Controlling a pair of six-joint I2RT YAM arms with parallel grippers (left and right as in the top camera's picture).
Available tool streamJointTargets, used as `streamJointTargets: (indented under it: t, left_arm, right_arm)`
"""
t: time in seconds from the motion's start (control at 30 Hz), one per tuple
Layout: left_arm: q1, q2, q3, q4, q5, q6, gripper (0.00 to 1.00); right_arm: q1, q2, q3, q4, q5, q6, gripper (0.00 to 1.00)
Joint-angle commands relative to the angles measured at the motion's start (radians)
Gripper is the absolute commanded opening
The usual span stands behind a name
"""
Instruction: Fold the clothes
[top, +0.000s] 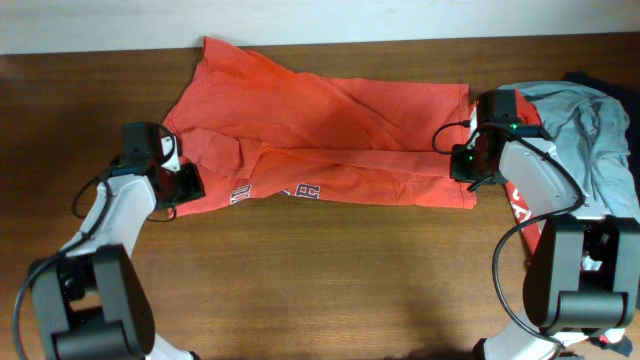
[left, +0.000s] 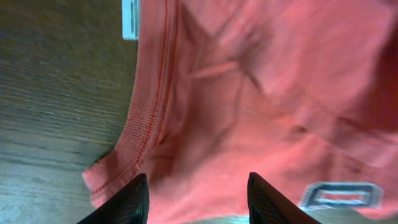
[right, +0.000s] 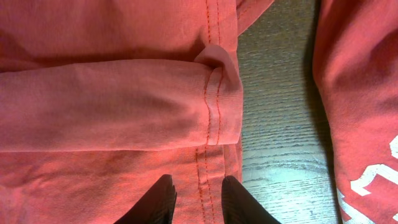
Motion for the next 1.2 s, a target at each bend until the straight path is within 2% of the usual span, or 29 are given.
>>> streamJointTargets:
  t: [0.0,0.07,0.1,0.17,0.4,0.63,0.77,0.87,0.93,1.0,1.07,1.17]
  left_arm:
    - [0.002,0.070,-0.011,0.012,-0.023,0.027,0.51]
    - [0.002,0.092,-0.011,0.011,-0.023,0.028,0.50]
    - [0.002,0.101,-0.011,0.008,-0.026,0.028,0.42]
    - [0.003,0.106,-0.011,-0.009,-0.039,0.032,0.01]
    - [0.031,0.104,-0.010,-0.166,-0.314,0.024,0.00]
    - [0.081,0.104,-0.010,-0.236,-0.339,-0.031,0.00]
    - [0.080,0.104,-0.010,-0.231,-0.312,-0.040,0.00]
    - [0.080,0.104,-0.010,-0.232,-0.296,-0.040,0.00]
    - [0.080,0.104,-0.010,-0.232,-0.293,-0.040,0.00]
    - [0.080,0.104,-0.010,-0.232,-0.293,-0.040,0.00]
    - [0.080,0.104,-0.010,-0.232,-0.293,-0.040,0.00]
    - [0.080,0.104,-0.010,-0.232,-0.293,-0.040,0.00]
  right_arm:
    - [-0.006,0.011,-0.009,-0.005,-0.009,-0.007,0.31]
    - [-0.006,0.011,-0.009,-0.007,-0.009,-0.007,0.30]
    - [-0.006,0.011,-0.009,-0.008,-0.009,-0.007,0.29]
    - [-0.006,0.011,-0.009,-0.010,-0.009,-0.007,0.25]
    - [-0.007,0.011,-0.009,-0.016,-0.008,-0.007,0.25]
    - [-0.006,0.013,-0.009,-0.050,-0.016,-0.008,0.25]
    - [-0.006,0.019,-0.009,-0.049,-0.139,-0.080,0.24]
    - [0.000,0.022,-0.009,-0.053,-0.145,-0.086,0.15]
    - [0.014,0.027,-0.009,-0.059,-0.183,-0.114,0.15]
    - [0.032,0.039,-0.009,-0.061,-0.192,-0.121,0.16]
    - [0.045,0.056,-0.009,-0.050,-0.185,-0.119,0.24]
    - [0.054,0.083,-0.009,-0.017,-0.182,-0.119,0.26]
